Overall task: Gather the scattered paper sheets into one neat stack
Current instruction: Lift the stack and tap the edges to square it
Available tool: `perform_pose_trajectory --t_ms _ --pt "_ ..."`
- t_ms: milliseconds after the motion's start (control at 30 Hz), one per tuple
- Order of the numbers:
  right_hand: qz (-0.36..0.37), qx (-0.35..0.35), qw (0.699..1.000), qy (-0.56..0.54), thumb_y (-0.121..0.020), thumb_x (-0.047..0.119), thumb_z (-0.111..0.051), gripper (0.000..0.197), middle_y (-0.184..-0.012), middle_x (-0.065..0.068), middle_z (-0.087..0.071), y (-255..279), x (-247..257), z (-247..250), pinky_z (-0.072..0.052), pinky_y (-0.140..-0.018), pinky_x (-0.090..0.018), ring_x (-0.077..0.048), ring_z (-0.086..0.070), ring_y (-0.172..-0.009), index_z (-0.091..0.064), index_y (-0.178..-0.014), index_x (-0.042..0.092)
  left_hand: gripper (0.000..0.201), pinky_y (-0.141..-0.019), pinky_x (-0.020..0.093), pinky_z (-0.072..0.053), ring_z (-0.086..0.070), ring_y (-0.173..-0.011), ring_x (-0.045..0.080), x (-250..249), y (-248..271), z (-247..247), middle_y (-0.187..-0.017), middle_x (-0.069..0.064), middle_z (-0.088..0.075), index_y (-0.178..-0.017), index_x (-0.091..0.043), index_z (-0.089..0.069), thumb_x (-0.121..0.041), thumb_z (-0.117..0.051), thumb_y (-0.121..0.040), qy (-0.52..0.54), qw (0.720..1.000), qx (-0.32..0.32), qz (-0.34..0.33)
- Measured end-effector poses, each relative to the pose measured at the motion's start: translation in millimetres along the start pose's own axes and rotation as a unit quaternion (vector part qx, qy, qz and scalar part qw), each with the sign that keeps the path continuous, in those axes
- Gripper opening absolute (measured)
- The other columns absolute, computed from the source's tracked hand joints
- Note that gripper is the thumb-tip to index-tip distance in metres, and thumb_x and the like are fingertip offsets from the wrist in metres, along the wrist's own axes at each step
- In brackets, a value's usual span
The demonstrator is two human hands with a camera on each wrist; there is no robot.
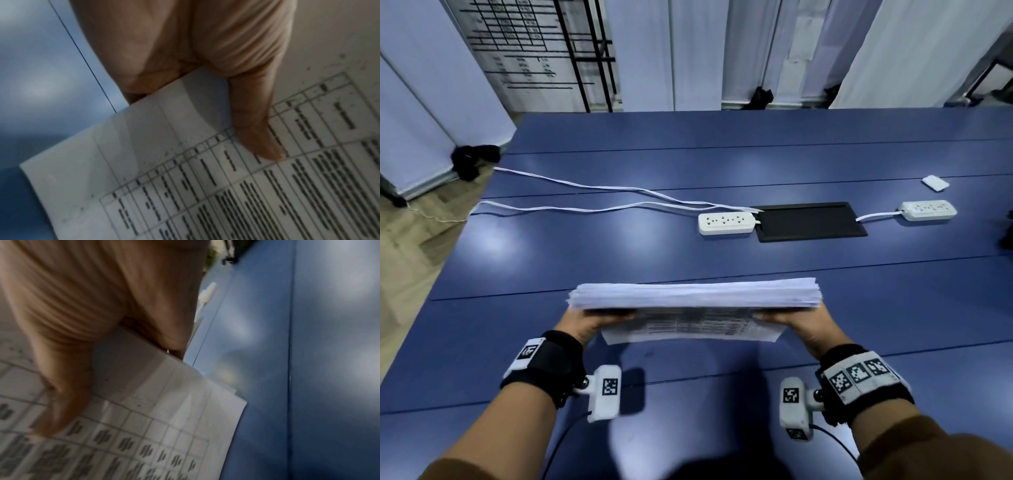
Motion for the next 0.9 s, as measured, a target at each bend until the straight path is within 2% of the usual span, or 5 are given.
perform_pose_trajectory --t_ms 267,500,567,667,900 --pt "0.068 -0.115 0.989 -0.057 -0.072 -0.002 -0.079 0.023 -0.092 -0.006 -0.077 8 27 -19 -0.058 -0.076 -0.032 -0.019 -0.072 -0.084 -0.074 -0.092 0.005 0.022 -0.07 0.013 -0.052 -0.068 -0.074 -0.003 -26 4 -20 -0.076 -0.017 -0.073 -0.09 -0.014 -0.069 0.002 -0.073 -0.075 0.024 0.987 -0.122 -0.105" --pt "0.104 -0.152 0.979 -0.092 -0.076 -0.006 -0.074 0.02 -0.083 0.004 -0.077 25 43 -23 -0.056 -0.066 -0.02 -0.009 -0.072 -0.077 -0.073 -0.089 0.009 0.025 -0.078 0.015 -0.052 -0.066 -0.081 -0.004 -41 17 -17 -0.084 -0.019 -0.074 -0.083 -0.023 -0.076 0.001 -0.067 -0.079 0.027 0.981 -0.112 -0.158" --pt "0.07 -0.113 0.989 -0.07 -0.076 -0.006 -0.073 0.022 -0.089 0.0 -0.077 24 40 -17 -0.056 -0.072 -0.024 -0.013 -0.073 -0.083 -0.074 -0.092 0.01 0.013 -0.074 0.015 -0.052 -0.067 -0.079 -0.003 -37 17 -11 -0.085 -0.015 -0.074 -0.081 -0.027 -0.079 -0.022 -0.078 -0.069 0.031 0.989 -0.074 -0.124" --pt "0.027 -0.071 0.996 -0.036 -0.075 -0.009 -0.073 0.025 -0.095 -0.006 -0.076 21 33 -13 -0.057 -0.077 -0.026 -0.018 -0.073 -0.088 -0.074 -0.095 0.006 0.069 -0.07 0.022 -0.056 -0.072 -0.08 0.011 -11 12 0 -0.09 0.001 -0.076 -0.086 -0.011 -0.077 -0.055 -0.09 -0.035 0.024 0.998 -0.042 -0.035" --pt "0.002 -0.012 1.0 -0.019 -0.074 -0.004 -0.074 0.03 -0.104 -0.013 -0.074 13 44 2 -0.056 -0.088 -0.034 -0.028 -0.071 -0.1 -0.071 -0.103 0.0 0.069 -0.097 0.04 -0.051 -0.064 -0.112 0.03 35 30 -2 -0.118 0.015 -0.068 -0.116 -0.007 -0.068 -0.018 -0.091 -0.051 -0.034 0.973 0.172 0.153"
Point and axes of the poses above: each hand's wrist, its own y-axis away from the middle knuckle, its own z-axis out of the back of the hand, x = y × z, the point moved 5 cm from there along -y, towards the middle knuckle
